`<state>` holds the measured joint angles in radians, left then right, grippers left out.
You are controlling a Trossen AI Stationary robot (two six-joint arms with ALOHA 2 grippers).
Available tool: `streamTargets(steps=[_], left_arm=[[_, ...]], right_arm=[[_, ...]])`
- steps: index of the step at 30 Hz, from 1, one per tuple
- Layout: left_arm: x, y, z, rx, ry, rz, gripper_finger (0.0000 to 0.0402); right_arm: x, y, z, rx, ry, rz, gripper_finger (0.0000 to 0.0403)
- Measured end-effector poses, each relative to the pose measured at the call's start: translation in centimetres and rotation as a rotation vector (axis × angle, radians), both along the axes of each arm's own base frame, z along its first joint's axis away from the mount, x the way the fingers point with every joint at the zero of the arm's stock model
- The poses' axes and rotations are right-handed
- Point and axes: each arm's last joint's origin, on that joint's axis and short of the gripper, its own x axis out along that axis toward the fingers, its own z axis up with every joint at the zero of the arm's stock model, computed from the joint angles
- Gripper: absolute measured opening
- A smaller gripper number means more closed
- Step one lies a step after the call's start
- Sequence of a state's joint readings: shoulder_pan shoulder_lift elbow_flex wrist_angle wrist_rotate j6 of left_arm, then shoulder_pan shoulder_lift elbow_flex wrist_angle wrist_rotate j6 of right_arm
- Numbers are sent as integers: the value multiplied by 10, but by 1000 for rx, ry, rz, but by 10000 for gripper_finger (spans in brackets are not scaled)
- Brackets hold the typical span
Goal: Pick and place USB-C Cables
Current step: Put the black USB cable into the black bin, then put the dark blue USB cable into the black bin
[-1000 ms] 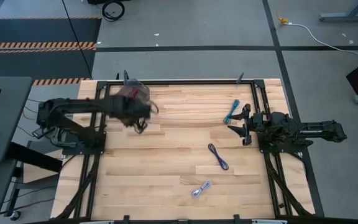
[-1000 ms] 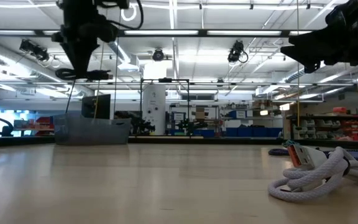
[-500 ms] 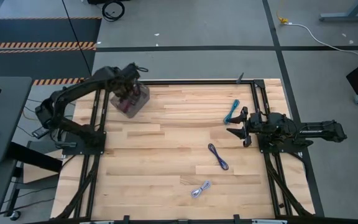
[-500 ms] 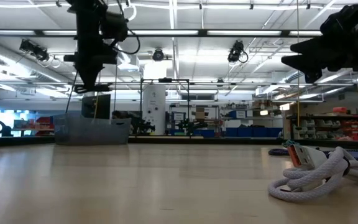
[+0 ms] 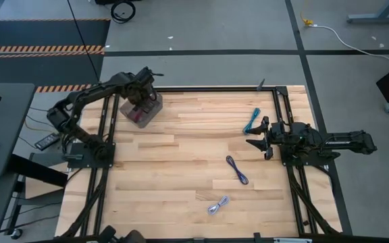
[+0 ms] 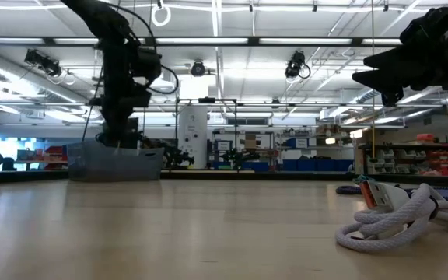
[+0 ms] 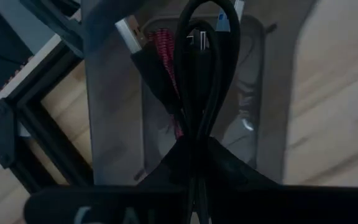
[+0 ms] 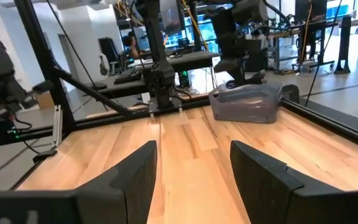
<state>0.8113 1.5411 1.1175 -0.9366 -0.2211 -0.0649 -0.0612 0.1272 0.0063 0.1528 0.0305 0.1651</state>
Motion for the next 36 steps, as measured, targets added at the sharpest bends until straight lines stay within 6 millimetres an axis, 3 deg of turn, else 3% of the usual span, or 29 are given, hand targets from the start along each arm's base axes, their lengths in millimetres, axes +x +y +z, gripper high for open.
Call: streamTargets(steps=[8,17,22,26,31,36], left_arm=[[-2,13,-21,-49,70,17,29],[-3,16,-22,-15,90,51,171],[4,10,-20,-41,59,69,211],[27,-6,-5,-99,-53,4,212],[70,-35,23,-39,-161,-157,192],[120,-92,48,30,-334,-397,176]], right_arm=[[0,0,-4,11,42,9,210],[0,1,-5,22,46,24,210],[0,1,-5,21,46,32,211],[0,1,-4,19,41,32,210],[0,1,-1,18,11,32,211],[0,1,-1,46,7,33,209]])
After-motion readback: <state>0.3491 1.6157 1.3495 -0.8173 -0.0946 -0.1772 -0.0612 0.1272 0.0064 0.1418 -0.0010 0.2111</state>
